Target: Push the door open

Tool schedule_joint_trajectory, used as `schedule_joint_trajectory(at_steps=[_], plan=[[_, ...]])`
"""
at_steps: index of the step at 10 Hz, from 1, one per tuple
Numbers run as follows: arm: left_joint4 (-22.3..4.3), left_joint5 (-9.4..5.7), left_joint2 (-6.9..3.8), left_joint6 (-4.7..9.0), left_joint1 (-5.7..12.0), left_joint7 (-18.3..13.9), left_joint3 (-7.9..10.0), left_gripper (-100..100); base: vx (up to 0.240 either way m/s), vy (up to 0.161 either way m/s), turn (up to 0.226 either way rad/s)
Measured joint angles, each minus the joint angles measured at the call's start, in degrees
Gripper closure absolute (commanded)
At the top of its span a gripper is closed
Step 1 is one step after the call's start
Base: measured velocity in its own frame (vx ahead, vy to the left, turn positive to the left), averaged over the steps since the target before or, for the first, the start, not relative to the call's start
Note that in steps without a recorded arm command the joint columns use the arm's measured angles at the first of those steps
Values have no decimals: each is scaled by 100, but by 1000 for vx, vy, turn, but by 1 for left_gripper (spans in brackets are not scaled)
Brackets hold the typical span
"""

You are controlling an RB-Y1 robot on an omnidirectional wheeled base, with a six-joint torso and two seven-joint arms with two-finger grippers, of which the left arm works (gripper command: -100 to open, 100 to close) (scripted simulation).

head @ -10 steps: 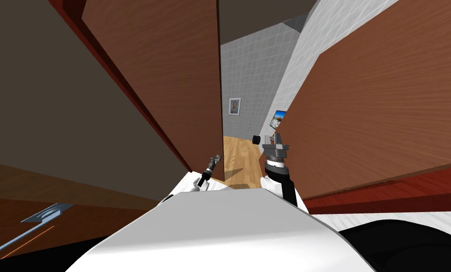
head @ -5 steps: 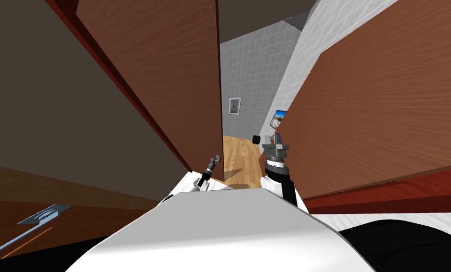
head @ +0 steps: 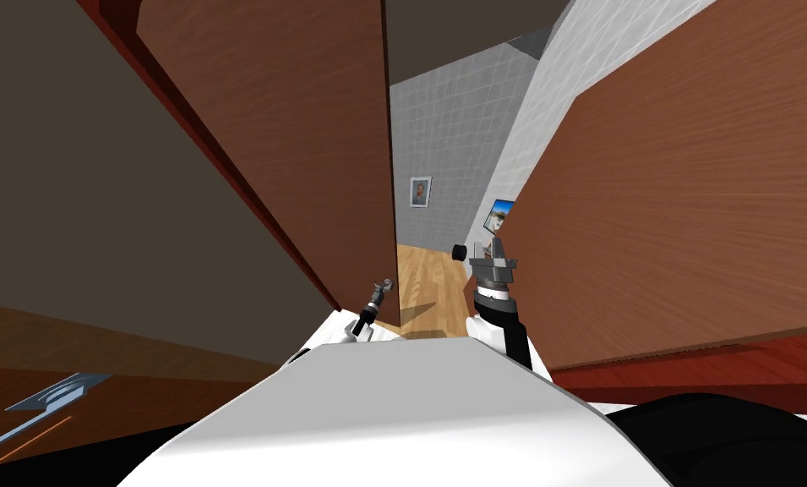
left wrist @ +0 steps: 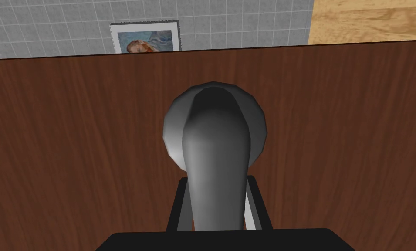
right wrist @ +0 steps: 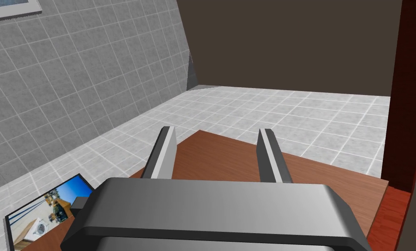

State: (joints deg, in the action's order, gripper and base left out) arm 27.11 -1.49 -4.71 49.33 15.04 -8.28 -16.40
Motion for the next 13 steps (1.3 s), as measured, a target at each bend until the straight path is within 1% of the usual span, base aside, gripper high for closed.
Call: schedule_joint_trajectory(at_steps=[2,3,4,5,6,7,8,9,10,11,12,13], plan=[[62,-19,-10,-1,16,13,38,100,91,-28,8],[27,-40,2,23,12,36,83,100,174,-92,55],[-128,-68,13,78,68,58,138,100,111,-78,30],[-87,-80,2,76,40,74,164,100,31,-34,10],[132,-78,-27,-15,-50,84,166,100,108,-67,56],[268,-104,-55,-119,-126,104,221,100,156,-125,68],[243,-135,-56,-141,-133,138,285,100,153,-116,40],[389,-149,-98,-192,-236,151,316,100,102,-64,27],[235,-170,-97,-127,-136,149,353,100,138,-92,54],[122,-206,-70,-41,-100,191,429,100,134,-126,56],[59,-240,-83,-34,-50,212,494,100,142,-131,64],[-163,-290,-61,48,71,250,590,100,116,-81,45]])
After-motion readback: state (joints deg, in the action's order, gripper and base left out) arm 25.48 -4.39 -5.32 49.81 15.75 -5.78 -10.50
